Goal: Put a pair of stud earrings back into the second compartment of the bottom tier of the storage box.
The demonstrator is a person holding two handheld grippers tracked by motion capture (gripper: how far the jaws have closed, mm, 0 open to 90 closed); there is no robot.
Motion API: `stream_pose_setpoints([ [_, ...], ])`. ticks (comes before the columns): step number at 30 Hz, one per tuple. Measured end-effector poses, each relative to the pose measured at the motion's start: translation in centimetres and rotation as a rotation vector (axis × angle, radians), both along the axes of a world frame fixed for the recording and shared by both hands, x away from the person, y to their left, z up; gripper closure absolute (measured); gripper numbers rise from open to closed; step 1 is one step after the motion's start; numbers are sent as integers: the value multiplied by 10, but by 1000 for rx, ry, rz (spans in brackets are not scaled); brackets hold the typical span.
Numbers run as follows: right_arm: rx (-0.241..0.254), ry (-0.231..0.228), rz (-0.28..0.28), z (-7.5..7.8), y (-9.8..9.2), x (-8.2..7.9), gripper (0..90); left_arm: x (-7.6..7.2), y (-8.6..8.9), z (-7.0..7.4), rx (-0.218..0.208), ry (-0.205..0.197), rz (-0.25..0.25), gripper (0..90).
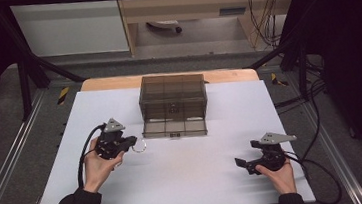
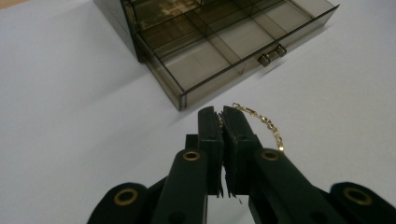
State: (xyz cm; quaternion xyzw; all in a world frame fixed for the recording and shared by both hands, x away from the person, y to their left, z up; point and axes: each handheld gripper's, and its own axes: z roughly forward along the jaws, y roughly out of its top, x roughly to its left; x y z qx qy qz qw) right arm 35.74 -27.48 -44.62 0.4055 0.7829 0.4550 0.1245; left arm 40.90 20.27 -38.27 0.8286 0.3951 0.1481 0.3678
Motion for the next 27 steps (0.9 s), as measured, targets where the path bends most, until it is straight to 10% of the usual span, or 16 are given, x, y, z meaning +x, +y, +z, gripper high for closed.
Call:
stream_pose_setpoints([
  [27, -6, 7, 3, 0, 0, 0, 7, 30, -62, 12, 12, 0, -48, 865],
])
